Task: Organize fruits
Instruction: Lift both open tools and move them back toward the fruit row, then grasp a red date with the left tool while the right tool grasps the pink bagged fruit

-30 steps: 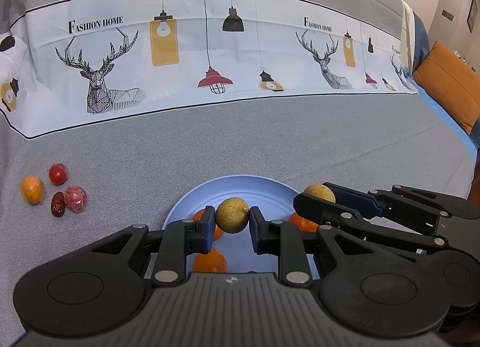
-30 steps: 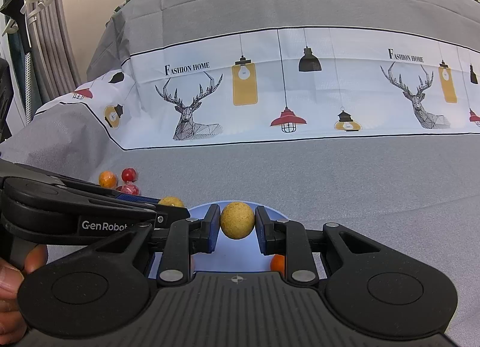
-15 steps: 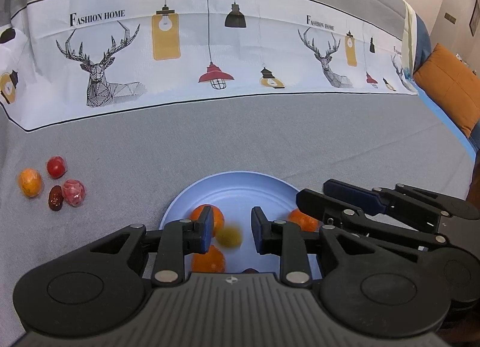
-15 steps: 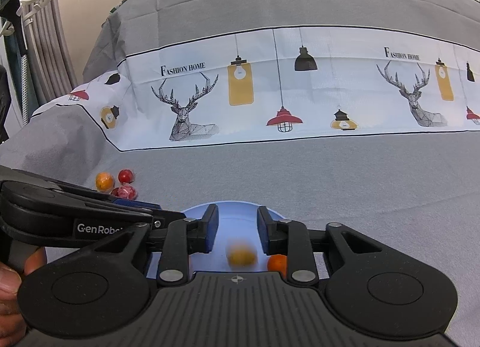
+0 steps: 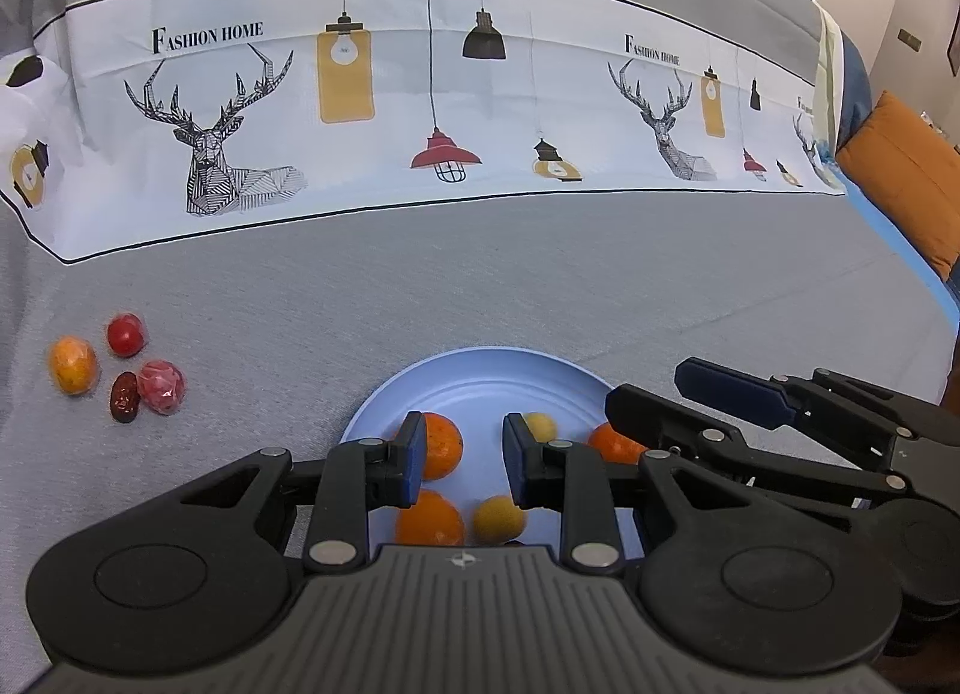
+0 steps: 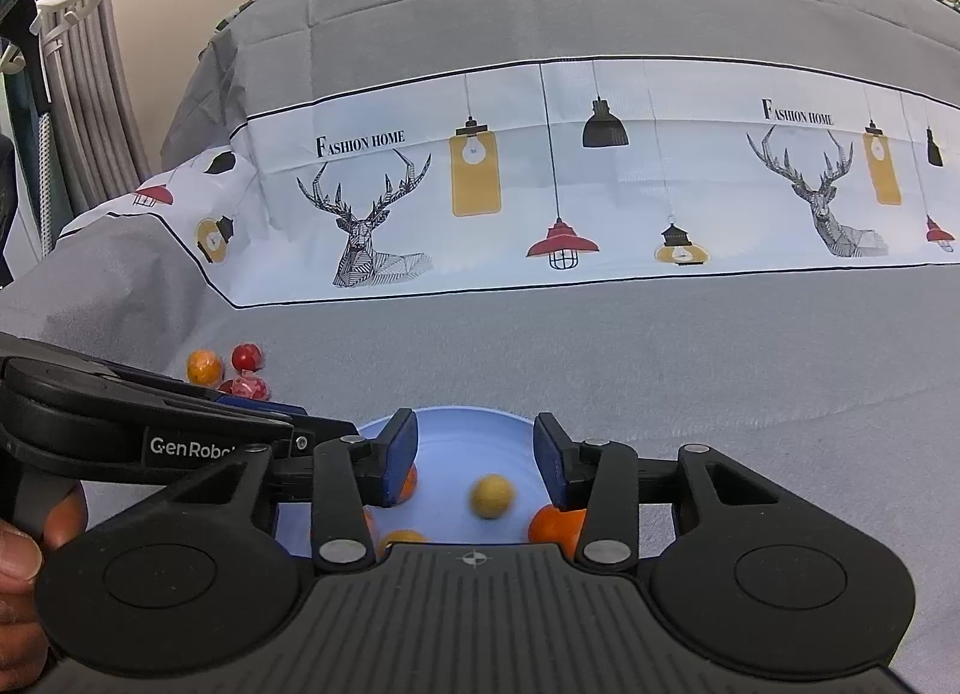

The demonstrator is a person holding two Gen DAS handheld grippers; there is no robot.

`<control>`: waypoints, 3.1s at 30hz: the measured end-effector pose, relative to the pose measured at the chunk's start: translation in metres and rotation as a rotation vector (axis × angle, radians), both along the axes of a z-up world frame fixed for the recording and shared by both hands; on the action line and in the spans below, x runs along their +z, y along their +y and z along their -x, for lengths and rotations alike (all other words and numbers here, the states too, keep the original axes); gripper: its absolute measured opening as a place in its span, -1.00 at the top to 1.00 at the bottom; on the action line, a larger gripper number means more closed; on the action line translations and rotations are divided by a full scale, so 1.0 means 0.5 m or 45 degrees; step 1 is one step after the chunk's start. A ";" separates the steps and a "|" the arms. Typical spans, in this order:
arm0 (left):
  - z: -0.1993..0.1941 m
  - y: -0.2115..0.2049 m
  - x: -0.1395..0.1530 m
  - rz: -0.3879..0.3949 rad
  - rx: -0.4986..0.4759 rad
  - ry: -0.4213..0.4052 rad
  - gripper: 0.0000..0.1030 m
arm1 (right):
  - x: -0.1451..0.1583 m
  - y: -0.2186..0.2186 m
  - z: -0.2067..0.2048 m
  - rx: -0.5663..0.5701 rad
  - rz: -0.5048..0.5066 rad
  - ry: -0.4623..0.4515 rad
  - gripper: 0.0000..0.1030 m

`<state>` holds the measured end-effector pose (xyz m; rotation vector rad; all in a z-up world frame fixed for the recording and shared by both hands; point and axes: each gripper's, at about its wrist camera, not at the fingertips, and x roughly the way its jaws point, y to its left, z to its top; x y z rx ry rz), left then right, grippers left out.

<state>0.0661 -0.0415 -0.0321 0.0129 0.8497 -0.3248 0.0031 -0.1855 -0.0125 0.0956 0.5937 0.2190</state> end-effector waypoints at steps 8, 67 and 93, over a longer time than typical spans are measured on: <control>-0.002 0.006 0.005 0.011 0.012 -0.004 0.41 | 0.003 0.001 0.003 -0.009 0.007 -0.015 0.13; -0.202 0.382 0.003 0.443 0.728 0.335 0.47 | 0.057 0.106 -0.056 0.151 -0.206 0.098 0.50; -0.222 0.443 -0.047 0.479 1.003 0.441 0.40 | -0.105 0.353 -0.340 0.426 -0.072 0.333 0.05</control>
